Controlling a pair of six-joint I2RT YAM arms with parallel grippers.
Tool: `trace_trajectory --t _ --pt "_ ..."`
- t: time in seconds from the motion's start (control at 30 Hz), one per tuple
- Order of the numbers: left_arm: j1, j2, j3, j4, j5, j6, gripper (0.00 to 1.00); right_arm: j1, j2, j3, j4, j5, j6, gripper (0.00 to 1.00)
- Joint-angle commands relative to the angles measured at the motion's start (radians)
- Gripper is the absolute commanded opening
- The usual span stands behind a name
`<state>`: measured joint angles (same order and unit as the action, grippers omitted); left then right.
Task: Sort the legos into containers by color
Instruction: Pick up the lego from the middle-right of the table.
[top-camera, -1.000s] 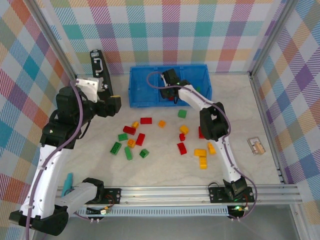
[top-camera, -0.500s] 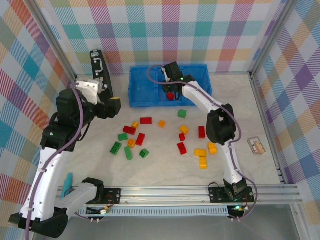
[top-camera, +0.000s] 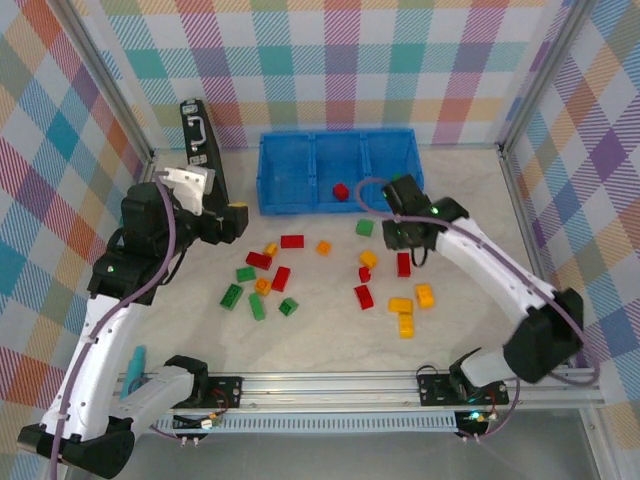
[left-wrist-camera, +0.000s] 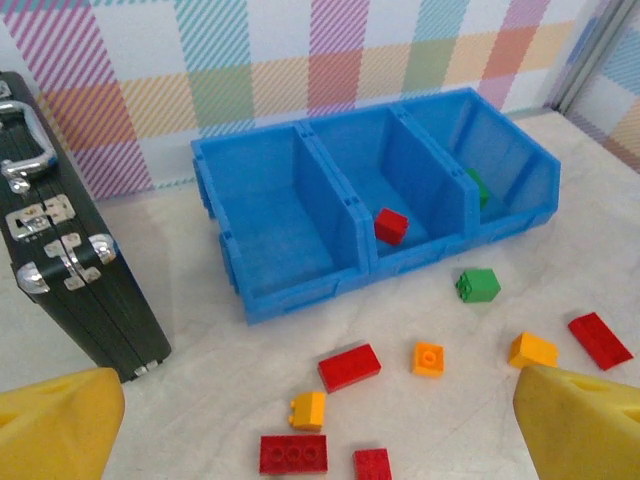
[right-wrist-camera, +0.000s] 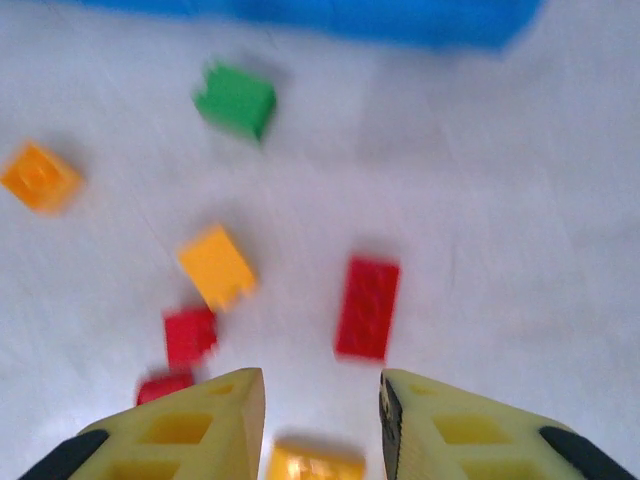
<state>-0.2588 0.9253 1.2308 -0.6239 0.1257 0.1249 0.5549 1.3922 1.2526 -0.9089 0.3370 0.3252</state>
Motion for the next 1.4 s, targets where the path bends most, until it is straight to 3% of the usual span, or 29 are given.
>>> trace_trajectory --t 0.0,0.27,0.6,0.97,1.1,1.37 --pt "-0.019 -0.024 -0.011 0.031 -0.012 0.025 1.0 -0.009 -0.085 -0.135 -0.132 0.004 0.184 0.37" --pt "-0.027 -0.014 -0.013 0.017 -0.019 0.038 1.0 -0.113 -0.148 -0.309 -0.135 -0.06 0.239 0.4" --pt "-0.031 0.008 -0.014 0.0 -0.017 0.053 1.0 -0.165 -0.023 -0.381 -0.012 -0.156 0.183 0.48" --pt "-0.033 0.025 -0.014 -0.003 -0.046 0.067 1.0 -0.225 0.107 -0.37 0.034 -0.152 0.136 0.54" --pt "-0.033 0.024 -0.02 -0.001 -0.049 0.067 1.0 -0.236 0.143 -0.368 0.054 -0.156 0.124 0.51" --pt "-0.033 0.022 -0.027 0.003 -0.058 0.071 1.0 -0.236 0.164 -0.335 0.055 -0.196 0.113 0.34"
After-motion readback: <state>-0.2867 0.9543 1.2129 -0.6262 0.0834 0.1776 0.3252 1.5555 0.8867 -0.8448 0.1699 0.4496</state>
